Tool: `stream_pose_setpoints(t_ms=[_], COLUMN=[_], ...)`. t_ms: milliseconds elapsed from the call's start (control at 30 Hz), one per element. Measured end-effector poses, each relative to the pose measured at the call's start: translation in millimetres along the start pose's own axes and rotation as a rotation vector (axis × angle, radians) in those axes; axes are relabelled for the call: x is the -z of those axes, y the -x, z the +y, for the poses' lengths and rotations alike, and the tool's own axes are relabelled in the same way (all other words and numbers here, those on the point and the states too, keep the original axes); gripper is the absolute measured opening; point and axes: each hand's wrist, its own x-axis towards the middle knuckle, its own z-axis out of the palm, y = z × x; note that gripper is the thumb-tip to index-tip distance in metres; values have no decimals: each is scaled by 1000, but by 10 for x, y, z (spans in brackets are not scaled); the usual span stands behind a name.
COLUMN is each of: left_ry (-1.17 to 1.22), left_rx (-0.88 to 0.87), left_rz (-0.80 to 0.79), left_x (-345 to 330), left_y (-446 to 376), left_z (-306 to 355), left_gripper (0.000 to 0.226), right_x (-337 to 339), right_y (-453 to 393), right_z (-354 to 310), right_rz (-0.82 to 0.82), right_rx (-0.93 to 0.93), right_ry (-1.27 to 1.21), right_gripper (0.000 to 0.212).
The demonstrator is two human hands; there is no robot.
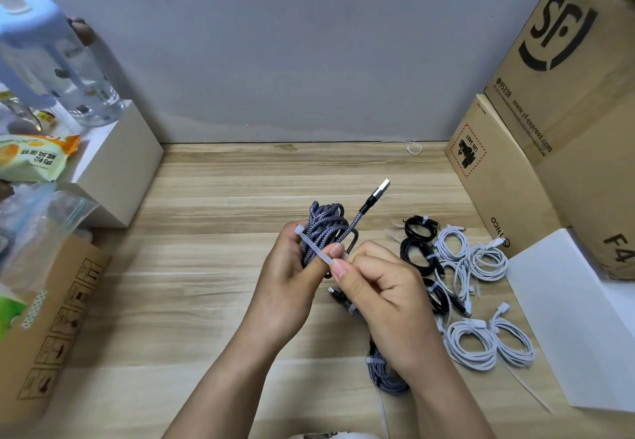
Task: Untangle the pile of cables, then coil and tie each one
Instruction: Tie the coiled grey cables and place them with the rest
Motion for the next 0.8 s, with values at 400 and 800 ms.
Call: stream_pose_setpoints(t_ms=[400,800], left_ry=[-150,27], left_rx=[-44,49], left_rz=[-23,-9], left_x=[-15,-4], left_y=[25,15], left_z=[-36,56], left_gripper=[30,43], right_x=[-18,5], right_y=[-24,9], right_z=[23,20], right_rz=[37,-39], right_rx=[-11,-26], right_ry=[-64,-144], right_gripper=[43,37])
